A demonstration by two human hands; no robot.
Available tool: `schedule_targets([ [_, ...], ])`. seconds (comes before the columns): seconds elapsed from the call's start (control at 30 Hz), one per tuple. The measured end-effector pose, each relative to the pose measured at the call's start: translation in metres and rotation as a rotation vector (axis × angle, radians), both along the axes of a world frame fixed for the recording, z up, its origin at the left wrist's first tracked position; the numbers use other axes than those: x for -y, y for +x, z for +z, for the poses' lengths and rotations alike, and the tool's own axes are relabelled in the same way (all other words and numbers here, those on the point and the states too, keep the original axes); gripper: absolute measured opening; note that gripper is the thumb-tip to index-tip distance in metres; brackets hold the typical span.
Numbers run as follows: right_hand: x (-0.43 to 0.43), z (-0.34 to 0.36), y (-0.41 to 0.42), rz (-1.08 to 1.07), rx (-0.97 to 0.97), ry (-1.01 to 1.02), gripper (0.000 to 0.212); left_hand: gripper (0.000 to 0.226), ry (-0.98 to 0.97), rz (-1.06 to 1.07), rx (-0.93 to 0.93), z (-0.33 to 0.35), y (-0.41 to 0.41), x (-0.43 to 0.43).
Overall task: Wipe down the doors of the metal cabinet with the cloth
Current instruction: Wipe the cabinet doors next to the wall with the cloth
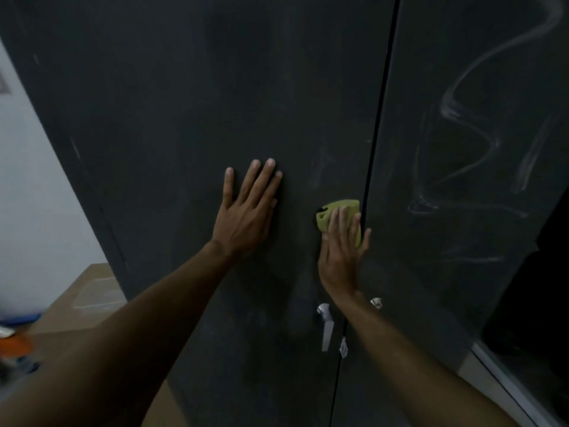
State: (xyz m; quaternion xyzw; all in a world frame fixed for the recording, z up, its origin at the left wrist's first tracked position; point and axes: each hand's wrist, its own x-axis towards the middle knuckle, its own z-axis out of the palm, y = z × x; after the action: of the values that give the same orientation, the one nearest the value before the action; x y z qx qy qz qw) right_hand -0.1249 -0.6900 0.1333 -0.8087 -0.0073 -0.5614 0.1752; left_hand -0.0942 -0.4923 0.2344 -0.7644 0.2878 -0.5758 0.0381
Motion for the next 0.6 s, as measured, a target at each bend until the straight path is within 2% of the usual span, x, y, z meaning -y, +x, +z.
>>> schedule_targets([
  [0.13,-0.005,0.014,0.005,0.014,0.019,-0.076,0.052,0.049,0.002,-0.013,0.018,0.020,0.000,0.003],
  [0.27,0.005,0.062,0.012,-0.028,0.061,0.206,0.051,0.048,-0.036,-0.050,0.032,0.039,0.000,0.007],
  [0.3,0.003,0.072,0.014,-0.018,0.075,0.220,0.050,0.047,-0.041,-0.049,0.038,0.043,-0.001,0.006],
  [0.43,-0.009,0.084,0.014,0.017,0.109,0.010,0.050,0.047,-0.049,-0.035,0.070,0.051,-0.002,0.006],
  [0.6,-0.025,0.055,-0.005,0.016,0.037,-0.223,0.057,0.049,-0.052,-0.018,0.047,0.059,-0.002,0.006],
])
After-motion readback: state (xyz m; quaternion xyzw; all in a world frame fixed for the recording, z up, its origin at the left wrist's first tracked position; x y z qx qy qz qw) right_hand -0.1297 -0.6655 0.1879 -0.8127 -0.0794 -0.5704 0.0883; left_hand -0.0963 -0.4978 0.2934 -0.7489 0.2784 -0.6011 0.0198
